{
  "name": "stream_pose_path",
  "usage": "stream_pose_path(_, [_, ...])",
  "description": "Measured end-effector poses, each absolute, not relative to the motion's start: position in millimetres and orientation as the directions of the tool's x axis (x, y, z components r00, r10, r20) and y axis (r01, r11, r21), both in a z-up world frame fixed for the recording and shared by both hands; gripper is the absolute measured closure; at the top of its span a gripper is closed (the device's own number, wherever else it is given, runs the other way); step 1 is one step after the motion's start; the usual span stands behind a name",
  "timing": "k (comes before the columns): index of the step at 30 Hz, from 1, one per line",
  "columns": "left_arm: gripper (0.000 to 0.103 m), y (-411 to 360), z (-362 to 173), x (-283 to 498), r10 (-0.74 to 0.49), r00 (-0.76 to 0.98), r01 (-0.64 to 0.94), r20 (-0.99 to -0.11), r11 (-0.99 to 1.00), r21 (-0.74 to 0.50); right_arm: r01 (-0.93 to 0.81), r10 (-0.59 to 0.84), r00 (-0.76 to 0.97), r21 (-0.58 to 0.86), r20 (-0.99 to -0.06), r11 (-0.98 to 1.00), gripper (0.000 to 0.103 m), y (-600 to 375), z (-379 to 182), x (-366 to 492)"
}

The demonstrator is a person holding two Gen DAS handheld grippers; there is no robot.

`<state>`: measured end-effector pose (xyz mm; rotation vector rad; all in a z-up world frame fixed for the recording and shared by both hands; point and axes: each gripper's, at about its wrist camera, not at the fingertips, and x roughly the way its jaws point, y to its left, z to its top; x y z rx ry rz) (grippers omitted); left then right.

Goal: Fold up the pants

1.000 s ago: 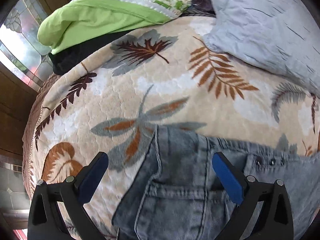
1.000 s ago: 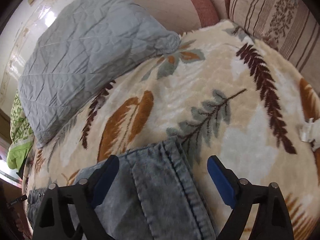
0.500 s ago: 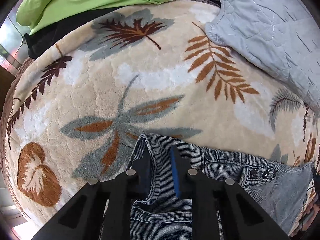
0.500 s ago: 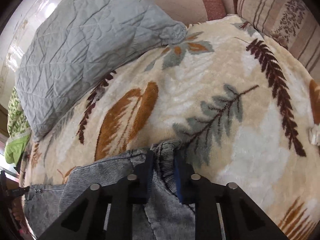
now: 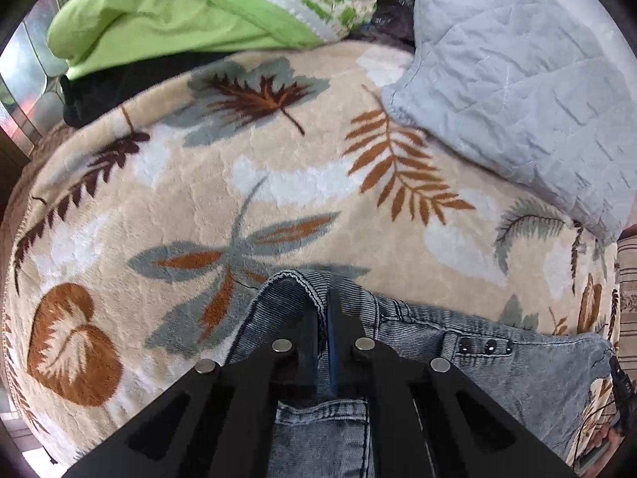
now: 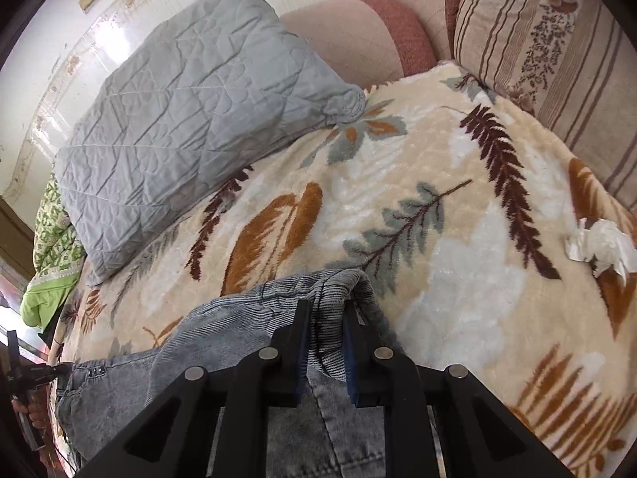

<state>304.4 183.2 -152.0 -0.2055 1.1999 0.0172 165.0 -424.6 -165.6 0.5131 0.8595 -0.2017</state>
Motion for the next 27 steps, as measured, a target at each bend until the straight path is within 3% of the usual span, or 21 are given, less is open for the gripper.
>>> stream_pose_path(7, [0.100, 190.9, -90.7, 258.6, -0.204, 0.500, -0.034, -0.842, 0.966, -0.255, 0.363, 0.024, 0.697, 0.382, -0.717, 0.850, 0.088, -426.2, -138.4, 113.7])
stream_pose_path(15, [0.100, 222.7, -61.7, 180.7, -0.296, 0.575, 0.027, -0.763, 0.938, -0.345, 0.359, 0.014, 0.744, 0.417, -0.668, 0.835, 0.088, -430.5, -113.0, 39.2])
stream_pose_path(20, [0.099, 247.5, -77.8, 106.6, -0.314, 0.538, 0.041, -0.782, 0.937, -0.348, 0.359, 0.037, 0.721, 0.418, -0.692, 0.834, 0.088, -430.1, -120.4, -10.8])
stream_pose_path(27, [0.099, 265.1, -152.9, 34.0, -0.260, 0.383, -0.048, -0.887, 0.953, -0.300, 0.367, 0.129, 0.595, 0.411, -0.793, 0.835, 0.088, -422.6, -154.2, -72.6])
